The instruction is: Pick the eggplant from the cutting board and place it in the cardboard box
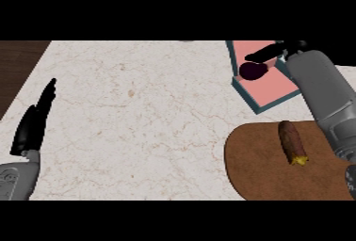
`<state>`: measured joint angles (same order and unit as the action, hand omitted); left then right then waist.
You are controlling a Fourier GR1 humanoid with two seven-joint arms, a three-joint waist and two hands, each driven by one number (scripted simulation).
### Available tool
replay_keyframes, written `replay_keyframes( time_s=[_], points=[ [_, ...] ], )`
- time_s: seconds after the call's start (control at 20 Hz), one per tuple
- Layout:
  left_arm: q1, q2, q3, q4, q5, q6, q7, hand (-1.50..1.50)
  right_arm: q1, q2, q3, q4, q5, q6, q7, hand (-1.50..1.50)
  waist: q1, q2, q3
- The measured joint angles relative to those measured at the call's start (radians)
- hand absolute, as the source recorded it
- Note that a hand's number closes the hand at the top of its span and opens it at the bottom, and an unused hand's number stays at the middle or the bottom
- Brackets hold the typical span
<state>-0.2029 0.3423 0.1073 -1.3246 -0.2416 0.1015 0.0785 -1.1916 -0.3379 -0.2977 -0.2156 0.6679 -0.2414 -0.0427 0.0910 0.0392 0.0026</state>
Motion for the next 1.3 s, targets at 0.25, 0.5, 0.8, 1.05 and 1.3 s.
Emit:
replay_keyframes(
  time_s=[0.25, 0.5, 0.8, 1.05, 1.3],
  points=[
    [0.008, -0.004, 0.001, 0.008, -0.002, 0.001, -0.013, 0.0, 0.001, -0.008, -0.045, -0.004, -0.039, -0.035, -0.095, -1.5, 0.0, 0.0, 0.0],
    [0.014, 0.002, 0.008, 0.003, -0.003, -0.001, -0.006, 0.0, 0.003, -0.021, -0.124, -0.031, -0.113, -0.091, -0.186, -1.5, -0.012, -0.007, 0.0],
    [0.03, 0.006, 0.024, 0.009, 0.004, -0.001, -0.021, 0.0, 0.024, -0.086, -0.228, -0.035, -0.217, -0.054, -0.291, -1.5, -0.025, -0.01, 0.0],
    [0.058, 0.011, 0.036, -0.007, 0.007, -0.004, -0.018, 0.0, 0.069, -0.181, -0.284, -0.029, -0.28, 0.044, -0.345, -1.5, -0.043, -0.019, -0.001],
    [0.067, 0.022, 0.056, 0.002, 0.016, -0.012, -0.029, 0.0, 0.147, -0.301, -0.324, -0.014, -0.319, 0.131, -0.381, -1.5, -0.055, -0.022, 0.0]
  ],
)
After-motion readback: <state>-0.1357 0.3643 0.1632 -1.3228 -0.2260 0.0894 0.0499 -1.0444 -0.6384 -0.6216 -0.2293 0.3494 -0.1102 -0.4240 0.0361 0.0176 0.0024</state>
